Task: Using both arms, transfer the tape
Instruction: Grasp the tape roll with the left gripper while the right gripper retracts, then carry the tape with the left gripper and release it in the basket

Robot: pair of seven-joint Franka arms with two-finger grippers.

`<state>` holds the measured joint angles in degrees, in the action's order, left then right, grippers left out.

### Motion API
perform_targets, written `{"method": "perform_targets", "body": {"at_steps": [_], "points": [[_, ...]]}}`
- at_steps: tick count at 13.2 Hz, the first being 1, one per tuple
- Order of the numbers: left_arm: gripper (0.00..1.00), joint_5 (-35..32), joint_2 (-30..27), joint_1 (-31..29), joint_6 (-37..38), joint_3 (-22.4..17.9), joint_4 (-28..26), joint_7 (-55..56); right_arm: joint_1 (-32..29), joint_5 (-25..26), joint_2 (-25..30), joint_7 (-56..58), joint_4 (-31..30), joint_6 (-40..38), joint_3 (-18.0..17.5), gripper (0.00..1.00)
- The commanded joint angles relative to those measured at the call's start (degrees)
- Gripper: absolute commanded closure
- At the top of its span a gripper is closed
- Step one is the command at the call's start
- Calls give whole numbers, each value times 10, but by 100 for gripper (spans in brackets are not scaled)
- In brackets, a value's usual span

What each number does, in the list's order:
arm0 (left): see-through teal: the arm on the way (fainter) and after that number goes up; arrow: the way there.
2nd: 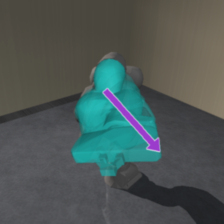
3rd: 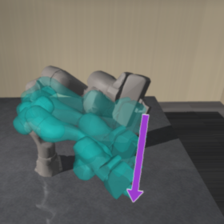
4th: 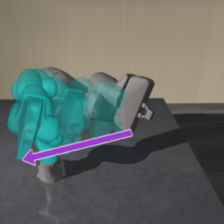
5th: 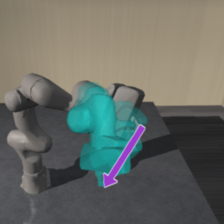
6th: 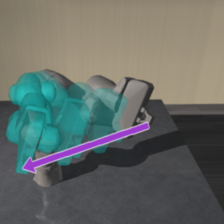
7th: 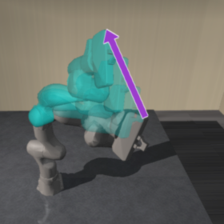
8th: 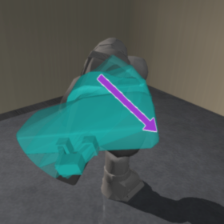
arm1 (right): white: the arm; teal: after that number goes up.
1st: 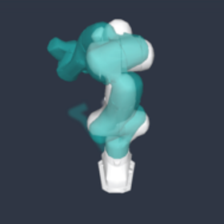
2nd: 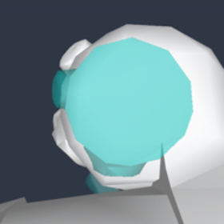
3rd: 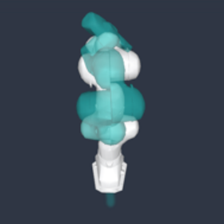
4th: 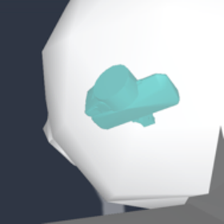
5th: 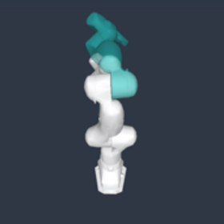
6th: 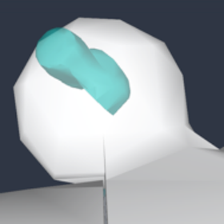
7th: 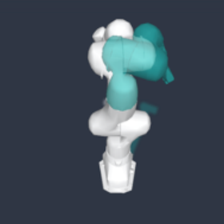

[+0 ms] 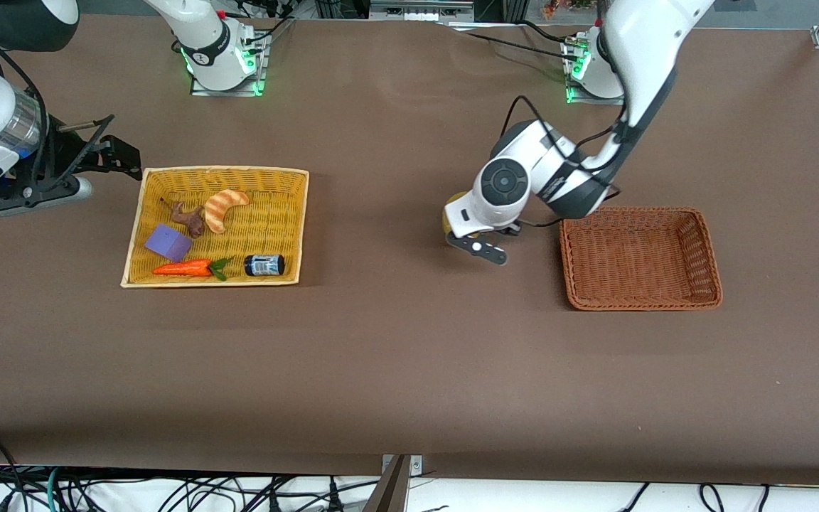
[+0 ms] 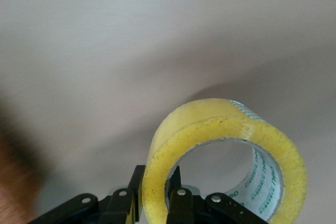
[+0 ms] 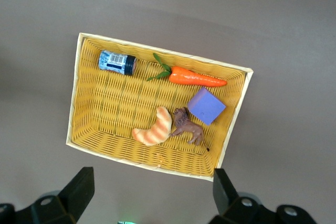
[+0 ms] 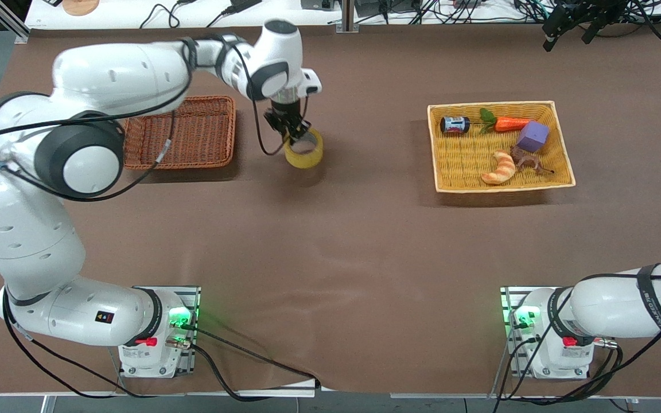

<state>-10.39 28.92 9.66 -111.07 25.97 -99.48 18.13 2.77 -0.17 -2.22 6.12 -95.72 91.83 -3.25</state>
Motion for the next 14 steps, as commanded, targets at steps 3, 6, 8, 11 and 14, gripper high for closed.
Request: {"method": "perform_targets", "body": {"at_steps": [3,6,8,11,14], "points": [[100,-48,-38,-135,137,2,48,-43,-1,3,14,-51,0,-14,-1,0],[100,-117,-2,-201,91,2,29,-112,-1,1,14,-16,0,-30,2,0],[100,-118,10,-237,19,2,-16,-140,-1,2,14,-16,1,-27,3,0],[43,-118,18,-264,-19,1,-47,-165,-1,2,13,-16,5,-25,1,0],[0,-114,7,-263,1,7,-34,-165,-1,3,13,-15,5,-21,0,0]]}}
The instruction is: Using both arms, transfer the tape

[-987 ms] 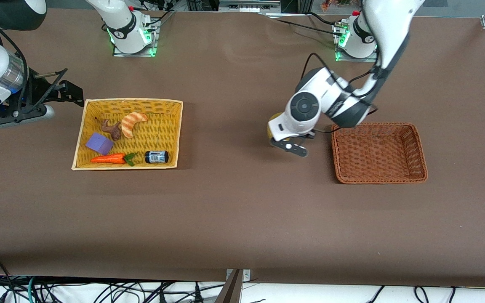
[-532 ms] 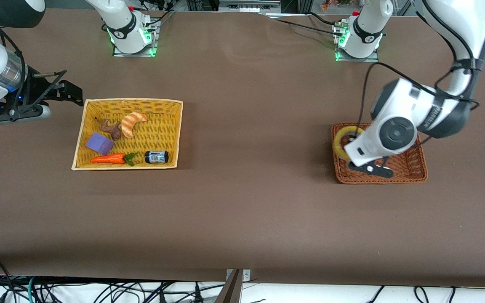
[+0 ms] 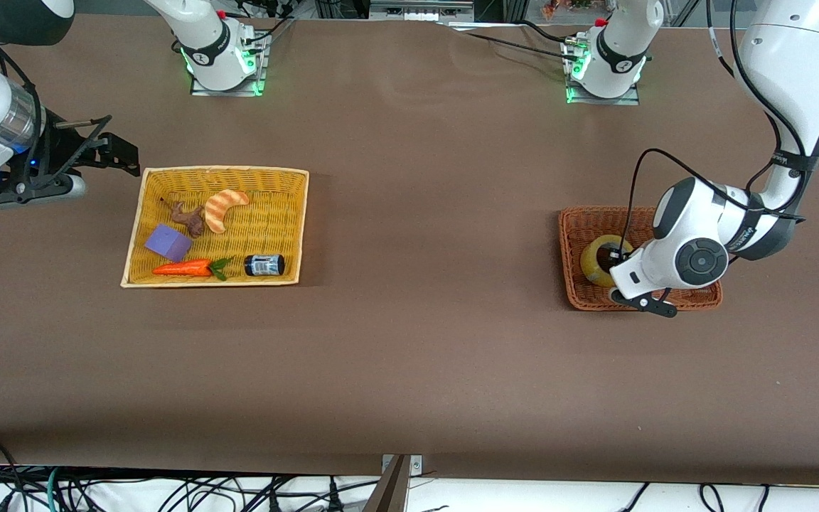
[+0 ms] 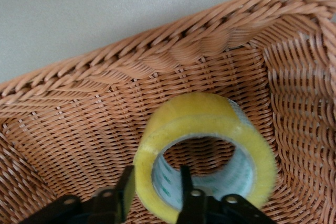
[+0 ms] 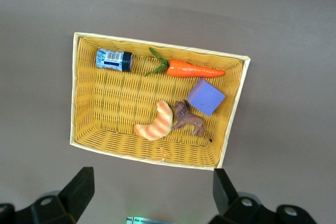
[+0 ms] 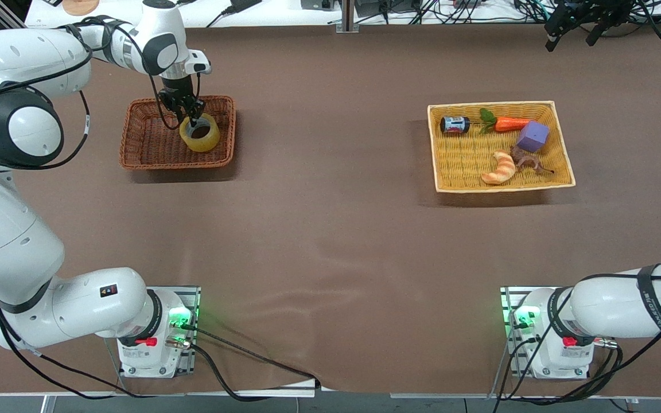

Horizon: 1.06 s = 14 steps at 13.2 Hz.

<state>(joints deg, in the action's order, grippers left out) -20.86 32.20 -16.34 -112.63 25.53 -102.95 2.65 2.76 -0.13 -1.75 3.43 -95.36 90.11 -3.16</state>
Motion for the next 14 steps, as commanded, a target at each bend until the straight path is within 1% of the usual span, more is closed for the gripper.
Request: {"method": "perform_targets", "body": {"at_steps": [1,2,3,6,8,9,10,11,12,13,14], "points": [[0,-1,-44,-4,33,15,10,-10,0,7,9,11,2,-4,-1,0],[0,17,-68,-4,56,35,21,-9,0,7,9,11,2,-4,-1,0],[0,46,-93,-4,75,43,34,-5,0,7,9,11,2,-4,-1,0],[0,104,-157,-4,116,44,94,-11,0,9,8,25,2,-3,-1,0],[0,145,-182,-10,150,38,172,-5,0,15,8,30,2,-4,-2,0],[0,155,-200,-5,158,31,180,-1,0,16,8,31,3,-4,-2,0],[0,167,-225,8,159,-12,180,-1,0,16,8,31,3,-4,-2,0],[0,184,-237,63,159,-84,173,-2,0,15,8,30,3,-4,-2,0],[0,194,-254,105,159,-143,155,-3,0,15,8,30,2,-4,-2,0],[0,202,-282,117,158,-160,117,-9,0,15,8,30,3,-4,-2,0],[0,202,-323,123,158,-162,73,-3,0,15,8,30,2,-4,-2,0]]}}
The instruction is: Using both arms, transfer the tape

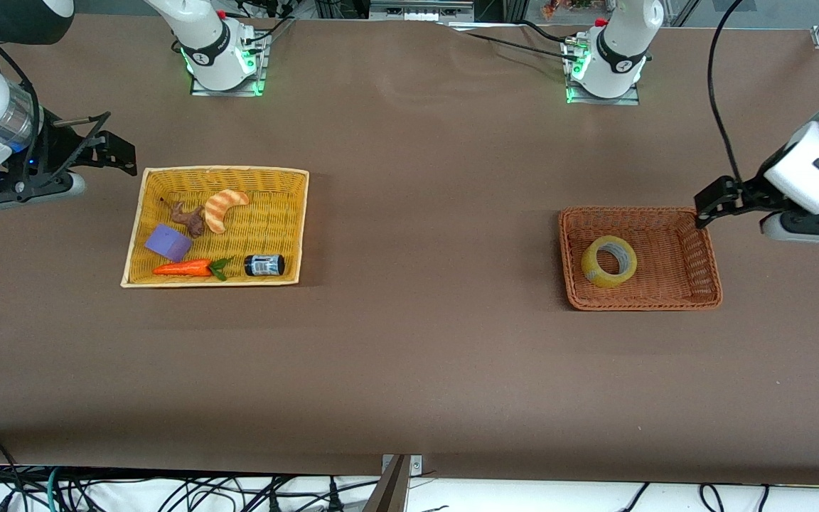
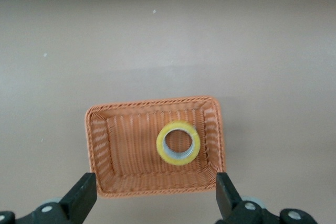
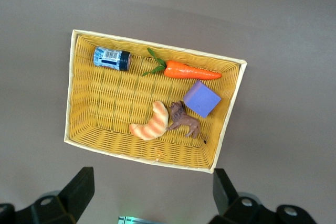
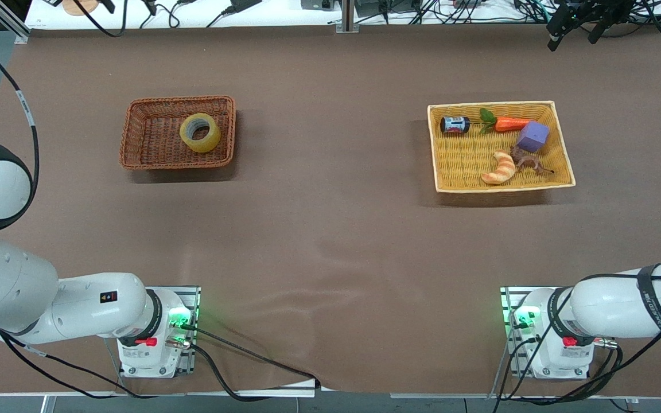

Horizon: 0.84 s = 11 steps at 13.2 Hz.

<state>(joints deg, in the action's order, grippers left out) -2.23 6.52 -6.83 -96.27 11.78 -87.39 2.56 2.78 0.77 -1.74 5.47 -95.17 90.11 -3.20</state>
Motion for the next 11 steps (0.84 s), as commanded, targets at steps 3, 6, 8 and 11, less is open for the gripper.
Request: {"method": "perform_targets", "body": {"at_steps": [3,6,8,11], "points": [[0,18,-119,87,-7,-73,-138,-2,-1,6,8,10,1,-4,-1,0],[0,18,-113,88,-6,-78,-126,-3,-1,6,8,10,2,-4,-2,0],[0,34,-95,88,-4,-82,-100,-1,-1,6,8,10,2,-5,-2,0],[0,51,-86,89,3,-99,-89,0,-1,6,8,10,2,-5,-2,0]]}}
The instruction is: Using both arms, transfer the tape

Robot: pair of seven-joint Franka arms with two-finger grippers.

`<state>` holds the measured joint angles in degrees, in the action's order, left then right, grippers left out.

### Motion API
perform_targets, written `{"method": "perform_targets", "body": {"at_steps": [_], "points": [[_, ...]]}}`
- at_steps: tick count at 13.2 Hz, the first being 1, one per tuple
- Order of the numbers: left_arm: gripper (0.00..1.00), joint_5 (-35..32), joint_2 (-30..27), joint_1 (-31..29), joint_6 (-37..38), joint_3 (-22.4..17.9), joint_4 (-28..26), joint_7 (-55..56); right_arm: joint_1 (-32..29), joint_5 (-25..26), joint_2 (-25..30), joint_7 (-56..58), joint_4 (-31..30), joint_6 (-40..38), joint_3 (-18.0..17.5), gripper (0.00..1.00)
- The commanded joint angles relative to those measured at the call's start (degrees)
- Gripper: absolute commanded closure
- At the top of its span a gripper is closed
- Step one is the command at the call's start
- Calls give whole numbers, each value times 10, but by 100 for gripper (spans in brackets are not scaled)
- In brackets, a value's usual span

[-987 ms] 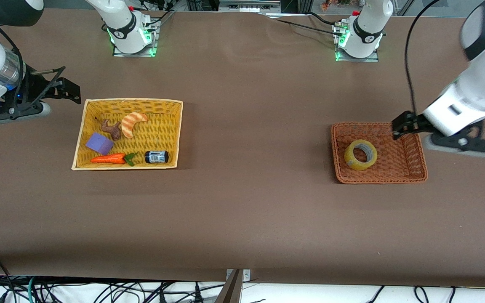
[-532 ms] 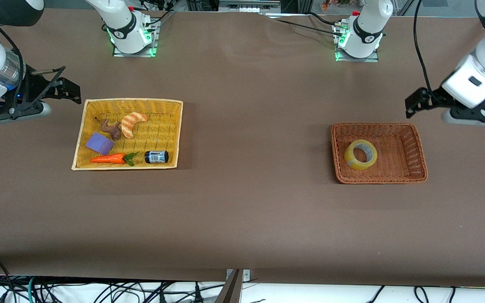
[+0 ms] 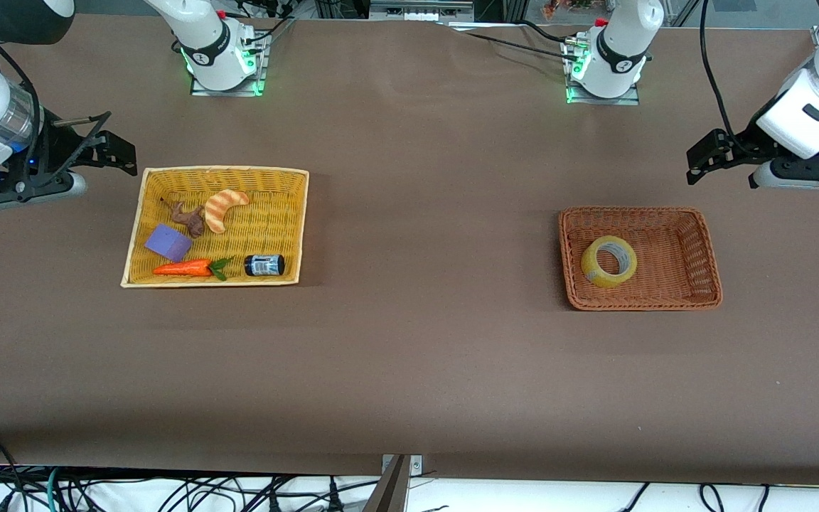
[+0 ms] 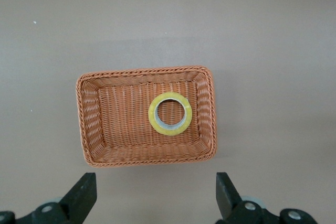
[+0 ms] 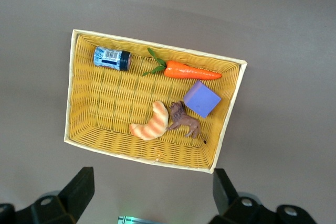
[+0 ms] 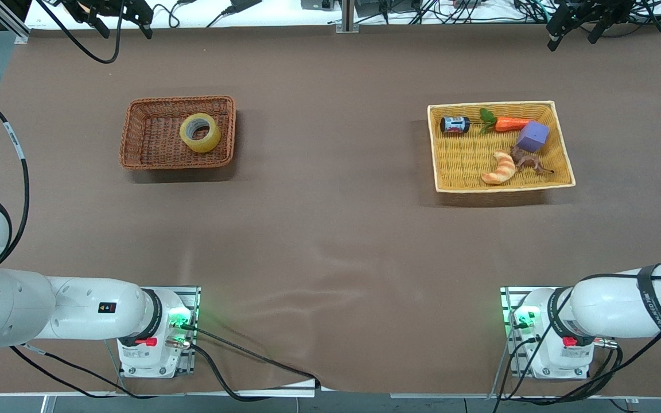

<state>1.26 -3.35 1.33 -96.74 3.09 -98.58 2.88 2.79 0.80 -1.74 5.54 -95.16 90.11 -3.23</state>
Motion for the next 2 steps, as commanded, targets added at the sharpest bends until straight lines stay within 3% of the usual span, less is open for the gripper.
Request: {"method": "perform_targets", "body": {"at_steps": [1,2], "points": [[0,14,24,9,22,-12,40,-4,-1,6,8,10,2,-6,-2,0],[0,9,39,9,39,-12,64,-4,-1,6,8,9,2,-7,-2,0]]}}
